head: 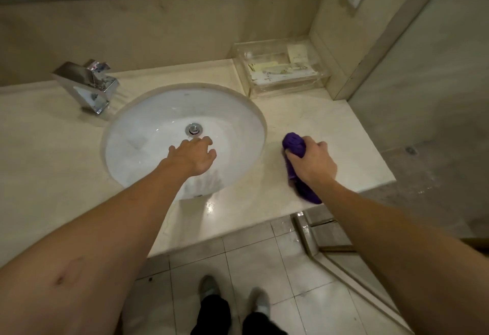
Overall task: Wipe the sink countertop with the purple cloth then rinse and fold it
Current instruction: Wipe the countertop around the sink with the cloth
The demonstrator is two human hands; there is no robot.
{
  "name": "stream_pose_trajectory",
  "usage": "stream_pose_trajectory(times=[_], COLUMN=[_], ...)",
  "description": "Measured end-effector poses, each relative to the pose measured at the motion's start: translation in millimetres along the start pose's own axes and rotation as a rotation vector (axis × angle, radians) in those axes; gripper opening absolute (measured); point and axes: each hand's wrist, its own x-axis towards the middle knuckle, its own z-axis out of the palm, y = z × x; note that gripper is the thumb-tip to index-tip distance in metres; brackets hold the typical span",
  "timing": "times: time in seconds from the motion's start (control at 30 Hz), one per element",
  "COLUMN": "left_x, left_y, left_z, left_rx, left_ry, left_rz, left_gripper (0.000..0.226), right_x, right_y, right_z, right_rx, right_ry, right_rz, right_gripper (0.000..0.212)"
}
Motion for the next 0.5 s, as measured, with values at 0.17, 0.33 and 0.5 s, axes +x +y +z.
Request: stream_pose_trajectory(times=[0.17,0.33,0.5], left_x=[-21.6,-42.5,-50.9], left_y=[-8.4,-22.2,-48.9], left_z=[13.9,8.3,-18.0], left_rx=[0.037,0.047,0.052], left_ry=[-0.002,0.023,0.086], left_rz=[-0.051,-0.077,-0.063], left_gripper=[0.047,0.048,0.047], right_x=[-20.2,-51.6,-87.4], right_y=[33.4,3.0,-65.5], right_z=[5.3,29.1,67.7], right_rx=[-0.025,0.025,0.045], right_ry=[0.046,0.065,0.046], right_rz=[0.065,0.074,0.014], right_gripper=[0.05,0.046,0.044])
